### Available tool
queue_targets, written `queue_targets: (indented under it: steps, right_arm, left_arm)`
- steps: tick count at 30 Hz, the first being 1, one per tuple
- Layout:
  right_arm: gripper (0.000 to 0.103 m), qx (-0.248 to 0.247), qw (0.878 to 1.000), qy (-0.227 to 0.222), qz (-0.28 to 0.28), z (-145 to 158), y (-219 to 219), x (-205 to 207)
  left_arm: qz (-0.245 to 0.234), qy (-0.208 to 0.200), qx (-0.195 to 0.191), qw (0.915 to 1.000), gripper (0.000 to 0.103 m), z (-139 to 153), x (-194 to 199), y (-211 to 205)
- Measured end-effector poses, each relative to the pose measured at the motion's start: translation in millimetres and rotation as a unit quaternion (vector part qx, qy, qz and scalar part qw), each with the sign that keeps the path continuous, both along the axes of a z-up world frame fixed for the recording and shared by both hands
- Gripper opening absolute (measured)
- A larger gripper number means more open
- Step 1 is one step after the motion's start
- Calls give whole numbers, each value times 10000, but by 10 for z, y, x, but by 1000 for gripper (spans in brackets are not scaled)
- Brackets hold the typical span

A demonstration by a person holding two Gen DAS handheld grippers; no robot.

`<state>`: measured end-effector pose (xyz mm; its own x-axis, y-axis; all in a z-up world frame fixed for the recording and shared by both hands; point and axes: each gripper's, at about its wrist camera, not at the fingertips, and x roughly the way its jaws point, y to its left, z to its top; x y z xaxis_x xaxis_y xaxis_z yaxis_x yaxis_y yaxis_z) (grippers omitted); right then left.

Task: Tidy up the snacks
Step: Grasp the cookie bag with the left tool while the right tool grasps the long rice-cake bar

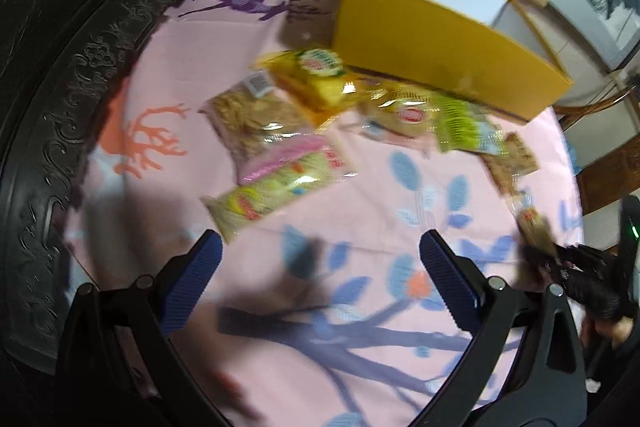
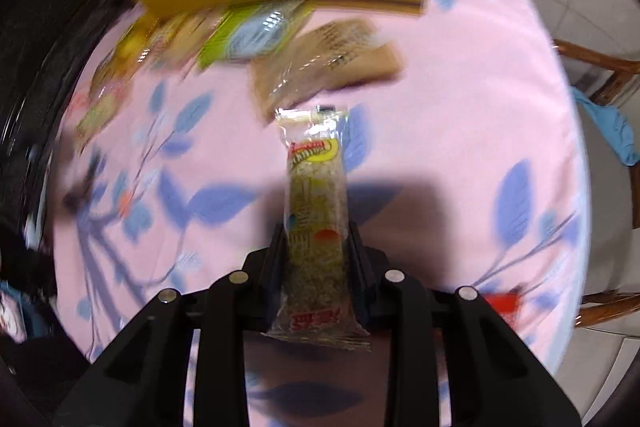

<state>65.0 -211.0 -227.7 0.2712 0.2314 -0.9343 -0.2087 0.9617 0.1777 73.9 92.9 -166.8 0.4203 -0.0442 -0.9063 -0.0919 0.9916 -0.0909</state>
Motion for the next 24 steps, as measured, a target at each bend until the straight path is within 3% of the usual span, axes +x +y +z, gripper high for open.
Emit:
queue_targets:
  steps: [3, 10, 12, 13, 19, 22, 24]
  right_arm:
    - [30, -49, 9999, -48, 95, 7, 152, -68]
    - [29, 50, 10000, 48, -6, -2, 131, 1]
    - [30, 60, 10000, 39, -49, -2, 159, 5]
    - [30, 55, 10000, 41, -70, 1, 184, 14]
    - [30, 54, 10000, 71, -45, -5, 118, -4]
    - [30, 28, 10000, 61, -49, -8, 134, -7]
    - [30, 7, 10000, 43, -49, -10, 150, -8]
  left_arm:
    - [2, 66, 281, 9996, 101, -154, 177, 69]
    - [-213, 470, 516, 9973, 98, -635, 487, 168]
    - [-180, 479, 495, 9975, 81, -641, 506, 199]
    - [-195, 493, 516, 9973, 79, -644, 508, 202]
    - [-139, 467, 475, 9977, 79, -532, 488, 202]
    - [-53, 260, 122, 9996, 91, -350, 485, 236]
    - [165, 175, -38, 9997, 92, -307, 561, 319]
